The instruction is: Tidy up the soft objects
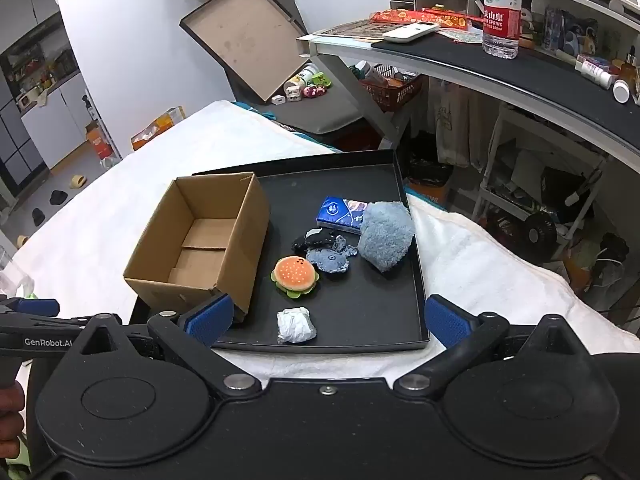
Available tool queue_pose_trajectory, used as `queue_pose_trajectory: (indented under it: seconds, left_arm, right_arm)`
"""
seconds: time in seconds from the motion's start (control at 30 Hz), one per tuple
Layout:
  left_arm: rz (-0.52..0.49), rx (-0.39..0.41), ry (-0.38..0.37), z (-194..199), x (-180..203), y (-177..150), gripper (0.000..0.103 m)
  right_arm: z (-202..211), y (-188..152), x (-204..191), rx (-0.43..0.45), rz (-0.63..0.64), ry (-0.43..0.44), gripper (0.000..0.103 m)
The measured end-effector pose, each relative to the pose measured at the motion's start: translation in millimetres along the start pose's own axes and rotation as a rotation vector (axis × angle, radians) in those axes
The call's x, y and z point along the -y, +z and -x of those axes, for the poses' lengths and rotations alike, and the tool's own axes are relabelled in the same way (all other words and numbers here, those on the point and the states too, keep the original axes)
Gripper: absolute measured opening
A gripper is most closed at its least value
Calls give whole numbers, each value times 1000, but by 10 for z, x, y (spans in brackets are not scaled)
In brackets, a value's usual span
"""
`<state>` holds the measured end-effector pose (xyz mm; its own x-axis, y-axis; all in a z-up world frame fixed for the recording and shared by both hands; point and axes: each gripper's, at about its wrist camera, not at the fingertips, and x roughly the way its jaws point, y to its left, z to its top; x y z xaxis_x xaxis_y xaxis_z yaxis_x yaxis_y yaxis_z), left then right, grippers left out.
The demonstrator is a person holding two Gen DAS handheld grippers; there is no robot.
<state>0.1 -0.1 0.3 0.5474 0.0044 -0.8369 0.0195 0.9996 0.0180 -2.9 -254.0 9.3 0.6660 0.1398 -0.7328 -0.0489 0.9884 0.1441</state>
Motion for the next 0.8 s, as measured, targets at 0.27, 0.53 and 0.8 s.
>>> queue_pose_trajectory:
  seconds: [0.27, 0.53, 0.8]
  left_arm:
    - [-3, 8, -15, 132, 3, 59, 102]
    - [-8, 29, -25, 232, 59, 53, 102]
    - [-8, 49, -33, 354, 69, 7, 102]
  right_arm:
    - [61, -13, -41, 5, -7, 21, 103]
    - [181, -12, -25, 25, 4, 8, 103]
    - [264, -28, -31, 48, 5, 8, 103]
